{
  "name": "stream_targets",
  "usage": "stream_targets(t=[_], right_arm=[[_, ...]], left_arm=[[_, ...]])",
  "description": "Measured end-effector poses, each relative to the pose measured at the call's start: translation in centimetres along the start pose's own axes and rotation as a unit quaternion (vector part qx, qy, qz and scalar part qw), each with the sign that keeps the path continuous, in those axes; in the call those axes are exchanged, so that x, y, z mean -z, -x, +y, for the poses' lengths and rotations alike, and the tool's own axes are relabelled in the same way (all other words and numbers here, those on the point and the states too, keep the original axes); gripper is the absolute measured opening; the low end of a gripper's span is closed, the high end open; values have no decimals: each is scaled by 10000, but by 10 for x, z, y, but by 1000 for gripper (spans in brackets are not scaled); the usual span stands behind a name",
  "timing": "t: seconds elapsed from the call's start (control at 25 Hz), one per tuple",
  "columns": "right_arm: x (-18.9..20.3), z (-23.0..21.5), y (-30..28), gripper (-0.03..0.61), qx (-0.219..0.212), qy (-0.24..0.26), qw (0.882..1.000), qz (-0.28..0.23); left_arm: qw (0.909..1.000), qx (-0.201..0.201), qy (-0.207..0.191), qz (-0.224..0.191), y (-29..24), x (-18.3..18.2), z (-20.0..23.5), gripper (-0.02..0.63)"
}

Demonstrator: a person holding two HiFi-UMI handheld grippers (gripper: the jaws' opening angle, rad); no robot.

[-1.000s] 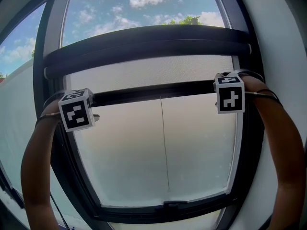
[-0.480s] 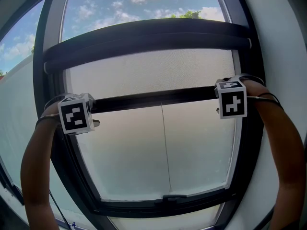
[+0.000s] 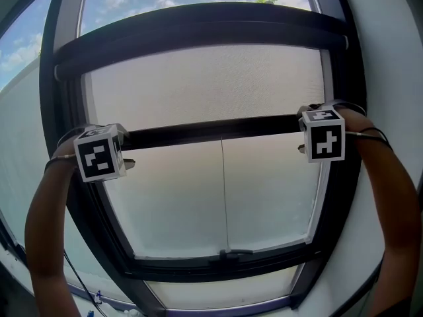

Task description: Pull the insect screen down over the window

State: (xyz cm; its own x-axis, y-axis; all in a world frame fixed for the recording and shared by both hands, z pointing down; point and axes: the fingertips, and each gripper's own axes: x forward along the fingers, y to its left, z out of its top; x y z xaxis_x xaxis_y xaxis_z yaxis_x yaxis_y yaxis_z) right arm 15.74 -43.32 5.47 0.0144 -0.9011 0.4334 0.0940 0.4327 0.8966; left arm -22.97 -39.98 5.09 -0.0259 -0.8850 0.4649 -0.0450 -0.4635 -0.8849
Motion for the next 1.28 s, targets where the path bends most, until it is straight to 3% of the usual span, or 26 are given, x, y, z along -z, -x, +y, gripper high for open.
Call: stream_targets(t=[0.32, 0.48, 0.6, 0.72, 0.88, 1.08, 1.28], right_arm=[[-10, 47, -20, 229, -619, 100, 9979, -173], [-7, 68, -30, 229, -764, 74, 9969, -159], [-8, 80, -32, 229, -907, 52, 9955, -267], [-12, 89, -35, 229, -964, 205, 9948, -260], [-17, 115, -49, 229, -1108, 450, 9926, -207], [-20, 138, -61, 229, -1133, 434, 9920, -344], [-18, 157, -70, 229, -1163, 201, 9920, -458]], left_arm=[[9972, 734, -56, -132, -22, -4, -47, 170], [9972, 731, -133, -13, -33, -1, -67, 170], [9969, 771, -9, -155, -35, -1, -79, 170], [9953, 936, 128, -219, -42, 4, -92, 170], [9930, 1173, -32, -159, -60, 6, -123, 170], [9934, 1112, -49, -269, -71, 7, -146, 170], [9949, 990, -162, -123, -87, 8, -166, 170]])
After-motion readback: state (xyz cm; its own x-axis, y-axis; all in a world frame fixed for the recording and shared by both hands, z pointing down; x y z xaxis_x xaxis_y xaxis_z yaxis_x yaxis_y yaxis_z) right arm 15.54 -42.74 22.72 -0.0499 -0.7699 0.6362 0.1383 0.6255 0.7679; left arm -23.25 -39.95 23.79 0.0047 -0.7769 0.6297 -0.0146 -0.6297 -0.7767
